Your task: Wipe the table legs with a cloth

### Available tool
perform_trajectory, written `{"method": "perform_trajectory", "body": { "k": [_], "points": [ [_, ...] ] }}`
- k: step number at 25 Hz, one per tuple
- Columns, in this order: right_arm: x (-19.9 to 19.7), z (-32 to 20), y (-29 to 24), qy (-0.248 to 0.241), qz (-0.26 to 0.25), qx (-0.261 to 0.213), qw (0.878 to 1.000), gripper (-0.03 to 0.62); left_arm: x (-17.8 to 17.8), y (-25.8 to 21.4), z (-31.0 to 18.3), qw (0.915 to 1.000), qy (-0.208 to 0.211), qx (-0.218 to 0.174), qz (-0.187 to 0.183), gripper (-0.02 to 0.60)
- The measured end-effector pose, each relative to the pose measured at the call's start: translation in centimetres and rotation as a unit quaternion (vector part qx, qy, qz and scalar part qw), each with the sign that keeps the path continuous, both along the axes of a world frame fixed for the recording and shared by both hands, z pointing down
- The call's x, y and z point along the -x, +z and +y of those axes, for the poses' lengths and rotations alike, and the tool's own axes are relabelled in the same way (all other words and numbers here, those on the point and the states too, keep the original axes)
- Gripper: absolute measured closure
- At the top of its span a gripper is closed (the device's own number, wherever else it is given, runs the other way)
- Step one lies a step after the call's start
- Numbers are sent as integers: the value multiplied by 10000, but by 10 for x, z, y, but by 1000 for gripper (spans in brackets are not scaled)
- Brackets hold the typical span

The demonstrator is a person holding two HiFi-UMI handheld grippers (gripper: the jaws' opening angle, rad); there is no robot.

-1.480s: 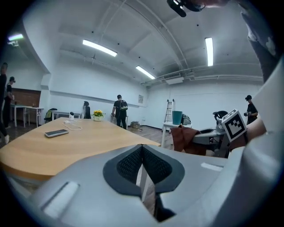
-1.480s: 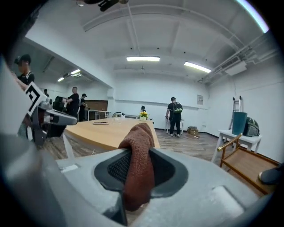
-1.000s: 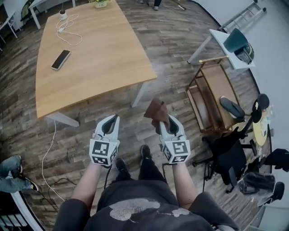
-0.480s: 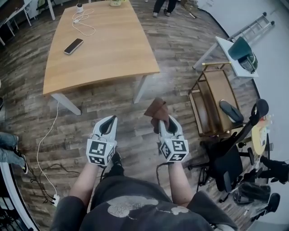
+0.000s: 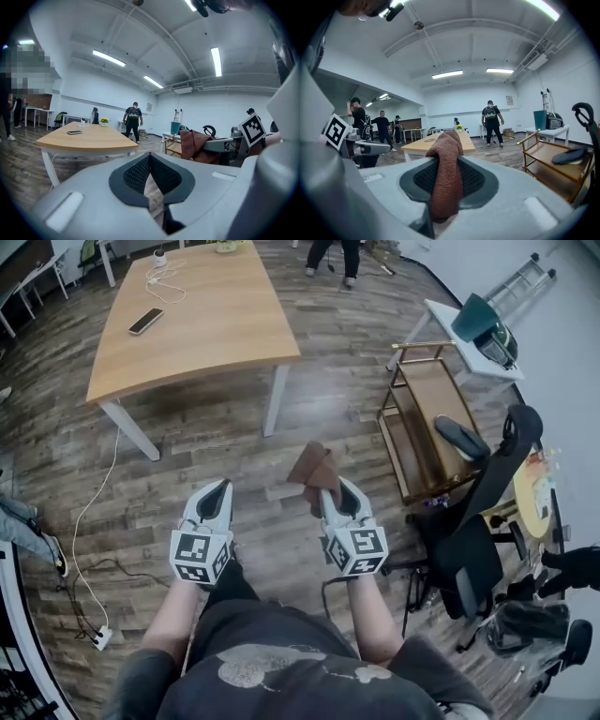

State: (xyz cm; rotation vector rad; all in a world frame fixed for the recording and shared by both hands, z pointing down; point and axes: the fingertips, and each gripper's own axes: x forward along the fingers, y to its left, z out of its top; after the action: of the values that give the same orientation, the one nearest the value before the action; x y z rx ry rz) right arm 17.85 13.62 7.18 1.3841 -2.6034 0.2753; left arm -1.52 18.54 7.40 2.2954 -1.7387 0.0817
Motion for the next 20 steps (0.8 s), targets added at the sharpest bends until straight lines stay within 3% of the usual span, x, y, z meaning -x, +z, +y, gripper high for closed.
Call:
{"method": "perform_trajectory", "body": {
  "k": [8, 20],
  "points": [
    [-34, 85, 2, -285, 6, -19, 9996, 510, -52, -4, 84, 10000, 48, -14, -62, 563],
    [-51, 137, 14, -302, 1, 240, 9993, 513, -74, -10, 143, 9999, -134, -3, -76, 563]
  ]
}}
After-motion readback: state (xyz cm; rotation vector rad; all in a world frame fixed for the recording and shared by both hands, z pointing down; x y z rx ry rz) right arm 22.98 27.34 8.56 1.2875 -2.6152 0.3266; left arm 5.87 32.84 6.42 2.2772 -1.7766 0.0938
